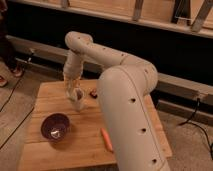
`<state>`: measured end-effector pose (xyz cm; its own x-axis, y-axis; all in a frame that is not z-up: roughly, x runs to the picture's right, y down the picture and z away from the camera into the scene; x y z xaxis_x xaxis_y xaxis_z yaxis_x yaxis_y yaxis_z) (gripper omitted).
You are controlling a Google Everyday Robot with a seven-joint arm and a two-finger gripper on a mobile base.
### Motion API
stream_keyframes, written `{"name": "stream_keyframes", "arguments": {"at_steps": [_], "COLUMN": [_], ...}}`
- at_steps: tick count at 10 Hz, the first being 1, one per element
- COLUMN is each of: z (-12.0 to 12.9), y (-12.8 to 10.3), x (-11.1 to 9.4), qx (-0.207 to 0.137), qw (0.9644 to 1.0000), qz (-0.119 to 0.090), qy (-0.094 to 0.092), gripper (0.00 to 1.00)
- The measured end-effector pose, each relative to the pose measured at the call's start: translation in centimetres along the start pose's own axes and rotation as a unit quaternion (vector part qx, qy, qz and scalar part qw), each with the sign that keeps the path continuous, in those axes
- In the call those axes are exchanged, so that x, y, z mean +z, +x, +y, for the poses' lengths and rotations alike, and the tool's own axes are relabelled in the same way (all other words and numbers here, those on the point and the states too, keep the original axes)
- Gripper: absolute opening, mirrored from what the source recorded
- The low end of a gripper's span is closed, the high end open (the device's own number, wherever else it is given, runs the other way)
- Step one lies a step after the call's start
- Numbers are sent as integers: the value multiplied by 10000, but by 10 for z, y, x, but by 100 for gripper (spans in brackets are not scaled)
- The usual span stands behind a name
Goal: Place the white sponge in the ceramic cup
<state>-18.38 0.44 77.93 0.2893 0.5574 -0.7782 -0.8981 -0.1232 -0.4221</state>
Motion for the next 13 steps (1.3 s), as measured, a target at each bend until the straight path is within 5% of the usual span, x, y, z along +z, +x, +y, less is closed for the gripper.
{"name": "stream_keyframes", "arguments": {"at_steps": [3, 9, 13], "z": [-10, -8, -5], "y": [1, 2, 0], "x": [1, 3, 1], "qx": [75, -67, -93], "qw": [10000, 9997, 9997], "qz": [0, 52, 49], "qy": [23, 207, 231], "gripper": [10, 75, 80]}}
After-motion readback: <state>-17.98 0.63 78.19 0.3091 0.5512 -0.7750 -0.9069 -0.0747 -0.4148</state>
